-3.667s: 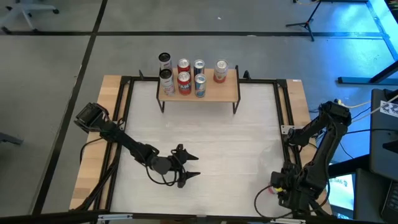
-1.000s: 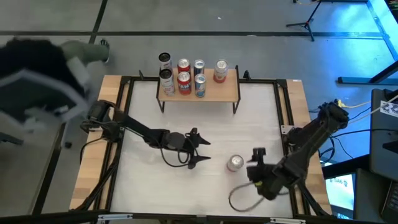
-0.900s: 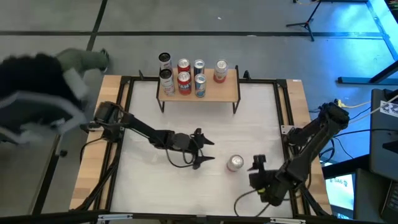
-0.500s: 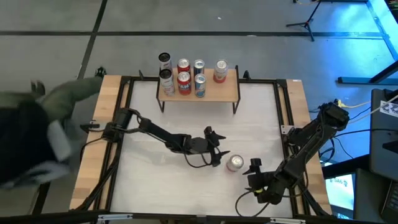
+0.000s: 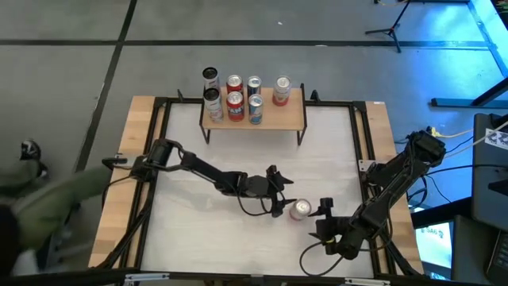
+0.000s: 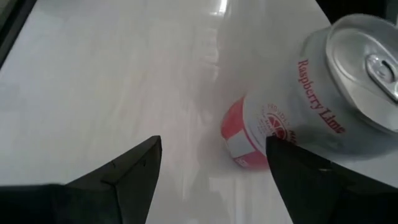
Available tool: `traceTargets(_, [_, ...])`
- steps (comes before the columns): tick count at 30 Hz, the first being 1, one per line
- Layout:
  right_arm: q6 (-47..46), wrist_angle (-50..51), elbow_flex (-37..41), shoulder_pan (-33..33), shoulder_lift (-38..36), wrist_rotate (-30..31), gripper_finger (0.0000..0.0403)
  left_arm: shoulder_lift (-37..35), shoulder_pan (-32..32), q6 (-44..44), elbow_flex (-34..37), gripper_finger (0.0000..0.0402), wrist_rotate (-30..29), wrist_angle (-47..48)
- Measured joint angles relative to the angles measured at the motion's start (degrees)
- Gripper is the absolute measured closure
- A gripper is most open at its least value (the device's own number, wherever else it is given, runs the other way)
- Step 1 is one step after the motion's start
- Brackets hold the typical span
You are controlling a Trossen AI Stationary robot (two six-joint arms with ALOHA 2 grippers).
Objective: Place canned beverage on shelf
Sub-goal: Put the pink soda can on the shelf
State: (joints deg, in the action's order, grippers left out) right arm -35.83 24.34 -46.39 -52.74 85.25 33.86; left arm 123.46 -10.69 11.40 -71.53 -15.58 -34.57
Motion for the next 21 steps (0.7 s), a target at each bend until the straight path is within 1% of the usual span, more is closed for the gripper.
traceTargets(10, [-1.84,6.82,-0.09,0.34,-0.02,-0.3,0.0114,-0.13,-1.91,1.15,0.0,0.0081,0.56,2.84])
traceTargets(18, [-5.66,10.68,0.0,0.52,-0.02,3.65,0.0114,-0.02,-3.02,1.6,0.07,0.0081,0.48,3.85])
traceTargets(21, [-6.03,10.69,0.0,1.58,-0.12,2.54,0.0114,-0.02,-3.02,1.99,0.07,0.0081,0.29,4.42])
